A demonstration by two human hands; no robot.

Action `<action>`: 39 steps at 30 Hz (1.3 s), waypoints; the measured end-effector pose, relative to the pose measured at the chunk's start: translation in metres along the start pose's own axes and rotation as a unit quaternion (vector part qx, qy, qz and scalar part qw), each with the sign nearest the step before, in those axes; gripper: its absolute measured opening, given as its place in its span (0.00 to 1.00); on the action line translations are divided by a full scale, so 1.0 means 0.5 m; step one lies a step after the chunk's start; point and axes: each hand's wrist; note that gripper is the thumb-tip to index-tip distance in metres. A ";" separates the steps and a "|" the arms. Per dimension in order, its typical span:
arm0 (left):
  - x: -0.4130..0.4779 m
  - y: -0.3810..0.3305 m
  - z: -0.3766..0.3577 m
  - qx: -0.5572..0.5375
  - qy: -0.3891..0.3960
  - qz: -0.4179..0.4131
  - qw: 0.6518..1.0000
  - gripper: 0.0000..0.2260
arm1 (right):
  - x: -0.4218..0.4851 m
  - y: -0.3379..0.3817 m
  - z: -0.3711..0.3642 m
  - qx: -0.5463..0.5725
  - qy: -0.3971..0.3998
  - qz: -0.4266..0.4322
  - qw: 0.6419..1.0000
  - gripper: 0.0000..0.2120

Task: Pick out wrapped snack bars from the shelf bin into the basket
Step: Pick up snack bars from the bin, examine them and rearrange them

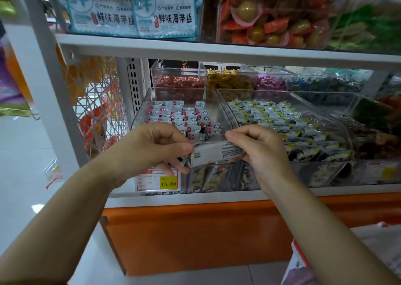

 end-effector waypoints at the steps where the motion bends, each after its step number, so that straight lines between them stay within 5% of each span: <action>1: -0.001 0.000 0.002 0.004 0.006 0.005 1.000 0.12 | 0.001 -0.001 0.000 -0.004 0.001 -0.003 1.000 0.12; 15: 0.011 0.011 -0.032 0.013 -0.093 -0.013 0.995 0.06 | -0.007 -0.002 -0.014 -0.011 -0.024 -0.025 0.999 0.13; 30: 0.025 0.010 -0.047 -0.086 -0.150 0.005 0.985 0.10 | 0.001 0.010 0.019 0.104 0.127 -0.135 0.977 0.08; 39: 0.029 0.021 -0.046 -0.093 -0.133 0.011 0.987 0.13 | -0.003 0.002 0.012 0.162 0.123 -0.164 0.965 0.08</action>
Point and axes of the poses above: each hand's wrist, its own x-axis towards the middle knuckle, its own z-axis out of the back of the hand, y = z × x, and after that the axes turned 1 degree about z, right-handed
